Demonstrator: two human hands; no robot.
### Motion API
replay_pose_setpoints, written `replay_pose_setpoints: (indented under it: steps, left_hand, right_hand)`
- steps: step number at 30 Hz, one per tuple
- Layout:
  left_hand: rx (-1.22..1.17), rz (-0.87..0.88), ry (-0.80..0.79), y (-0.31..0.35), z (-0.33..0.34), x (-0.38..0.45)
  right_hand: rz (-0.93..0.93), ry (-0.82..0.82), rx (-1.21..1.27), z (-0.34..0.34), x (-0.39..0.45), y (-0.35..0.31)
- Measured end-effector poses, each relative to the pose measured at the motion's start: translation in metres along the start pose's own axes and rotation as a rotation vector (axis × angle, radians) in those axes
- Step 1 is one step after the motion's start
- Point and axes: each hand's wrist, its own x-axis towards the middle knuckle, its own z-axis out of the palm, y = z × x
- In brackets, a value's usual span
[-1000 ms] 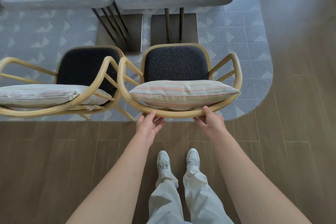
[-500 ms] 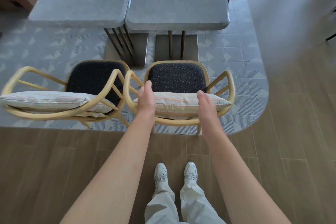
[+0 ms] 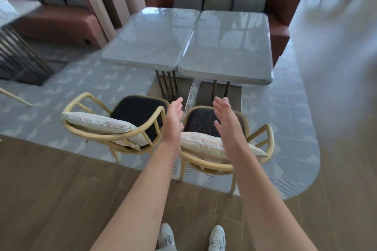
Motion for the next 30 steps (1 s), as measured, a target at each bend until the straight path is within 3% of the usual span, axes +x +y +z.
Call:
replay_pose_setpoints:
  steps: [9, 21, 30]
  left_hand:
    - [-0.077, 0.196, 0.093, 0.060, -0.091, -0.012]
    - [-0.084, 0.186, -0.017, 0.105, -0.267, 0.017]
    - [-0.093, 0.186, 0.007, 0.136, -0.379, 0.039]
  right_hand:
    - [-0.105, -0.089, -0.062, 0.082, -0.012, -0.041]
    - [-0.165, -0.043, -0.049, 0.281, -0.027, -0.014]
    - [-0.149, -0.089, 0.007, 0.406, -0.014, -0.022]
